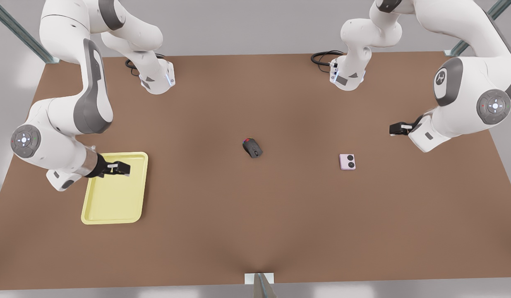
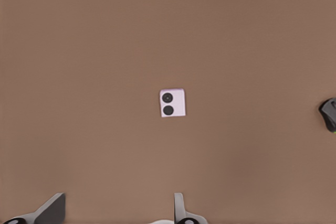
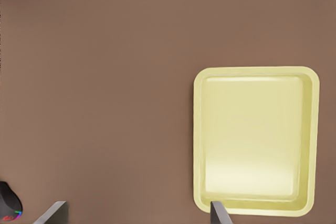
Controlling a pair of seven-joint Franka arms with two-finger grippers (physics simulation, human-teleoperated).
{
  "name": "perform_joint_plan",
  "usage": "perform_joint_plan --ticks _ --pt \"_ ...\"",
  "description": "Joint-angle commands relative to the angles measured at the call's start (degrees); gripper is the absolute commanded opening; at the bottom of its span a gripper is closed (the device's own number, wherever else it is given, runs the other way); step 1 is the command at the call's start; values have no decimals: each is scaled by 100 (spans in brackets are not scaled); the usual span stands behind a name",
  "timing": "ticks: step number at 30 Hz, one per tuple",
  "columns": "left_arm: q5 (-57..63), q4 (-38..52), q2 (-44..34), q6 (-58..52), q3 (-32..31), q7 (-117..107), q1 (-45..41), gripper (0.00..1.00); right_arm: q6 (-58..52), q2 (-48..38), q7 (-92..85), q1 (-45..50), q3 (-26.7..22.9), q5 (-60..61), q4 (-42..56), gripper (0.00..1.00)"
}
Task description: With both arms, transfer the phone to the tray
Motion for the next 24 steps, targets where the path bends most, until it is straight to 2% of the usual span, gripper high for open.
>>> perform_joint_plan --ticks 1,2,4,6,12,15,17,24 --pt "33 -15 4 65 2 100 -2 100 318 -7 188 0 1 5 3 100" --pt "24 -94 21 249 2 100 7 100 318 -7 188 0 1 5 3 100" --pt "-37 -1192 223 1215 -7 100 -2 100 318 -7 188 0 1 5 3 100" --pt "-46 -2440 302 2692 -51 83 -160 100 318 19 188 0 1 5 3 100" --pt "-222 -4216 592 5127 -60 -365 -239 100 318 28 188 0 1 13 12 100" --pt "-450 -4278 759 5303 -60 -664 -239 100 318 28 188 0 1 5 12 100" --pt "-573 -4269 918 5866 -60 -664 -239 100 318 28 188 -9 1 5 12 100" --pt "-635 -4269 1120 5866 -60 -1165 -476 100 318 28 188 -9 1 5 12 100"
